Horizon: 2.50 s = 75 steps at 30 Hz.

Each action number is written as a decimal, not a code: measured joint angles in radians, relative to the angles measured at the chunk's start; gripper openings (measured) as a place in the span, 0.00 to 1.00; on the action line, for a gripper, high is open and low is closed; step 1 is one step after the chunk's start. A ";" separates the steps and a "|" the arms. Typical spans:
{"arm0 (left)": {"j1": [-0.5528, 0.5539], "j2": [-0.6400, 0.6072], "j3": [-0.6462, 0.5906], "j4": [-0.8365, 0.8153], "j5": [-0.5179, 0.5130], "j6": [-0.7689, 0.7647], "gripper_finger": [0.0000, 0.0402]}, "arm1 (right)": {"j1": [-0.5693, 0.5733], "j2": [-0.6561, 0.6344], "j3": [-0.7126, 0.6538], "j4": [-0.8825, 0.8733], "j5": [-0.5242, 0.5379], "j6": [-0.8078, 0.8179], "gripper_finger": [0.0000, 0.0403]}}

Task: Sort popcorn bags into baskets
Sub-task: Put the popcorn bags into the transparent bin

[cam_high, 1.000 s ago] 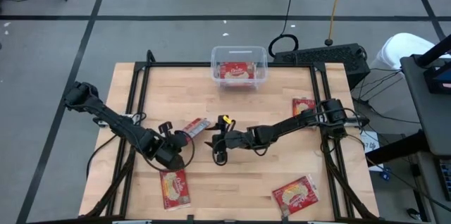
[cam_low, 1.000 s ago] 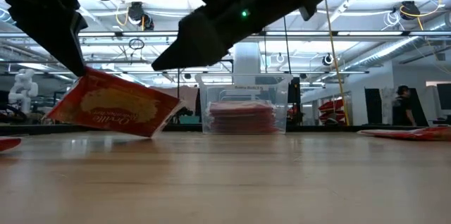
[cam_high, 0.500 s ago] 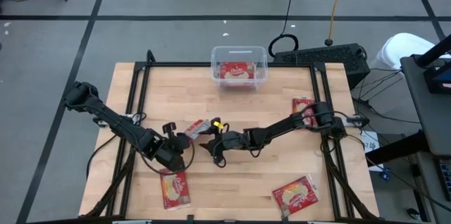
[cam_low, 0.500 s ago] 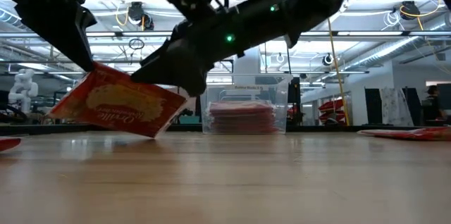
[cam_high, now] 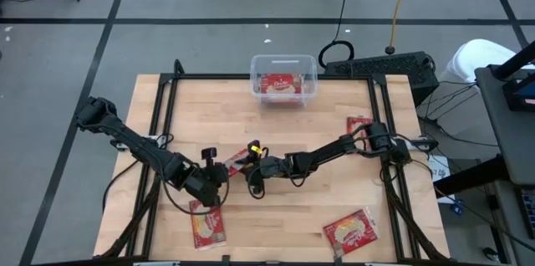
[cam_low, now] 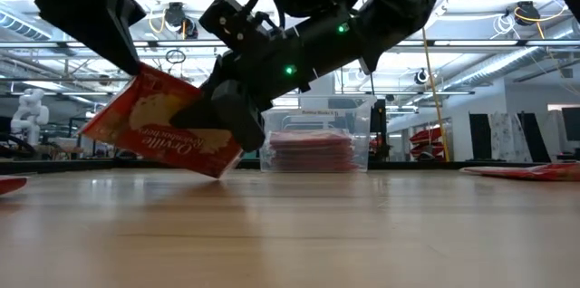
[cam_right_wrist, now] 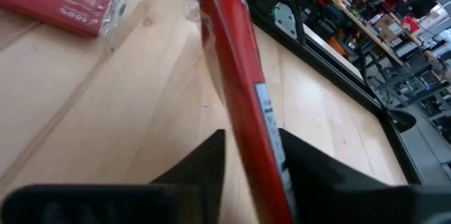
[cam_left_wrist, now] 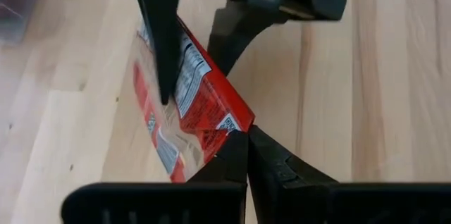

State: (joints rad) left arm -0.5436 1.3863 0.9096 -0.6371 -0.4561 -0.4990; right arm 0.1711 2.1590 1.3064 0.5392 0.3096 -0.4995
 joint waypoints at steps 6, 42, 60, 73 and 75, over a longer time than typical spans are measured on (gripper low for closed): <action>0.006 0.000 0.000 0.021 0.001 -0.062 0.09 | 0.000 0.000 0.000 -0.005 0.002 -0.007 0.09; -0.098 -0.067 -0.203 0.707 -0.612 0.222 0.38 | 0.003 -0.532 -0.685 0.827 -0.106 0.454 0.05; 0.101 -0.064 -0.371 1.430 -0.128 0.551 0.47 | 0.017 -0.531 -0.678 1.019 -0.164 0.528 0.05; 0.191 0.093 -0.362 1.667 0.002 0.587 0.73 | 0.027 -0.531 -0.677 1.029 -0.184 0.495 0.05; 0.205 0.123 -0.362 1.706 0.022 0.575 0.70 | 0.027 -0.531 -0.677 1.029 -0.184 0.495 0.05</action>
State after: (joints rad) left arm -0.3386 1.5092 0.5476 1.0687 -0.4346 0.0763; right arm 0.1982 1.6276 0.6295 1.5684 0.1256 -0.0044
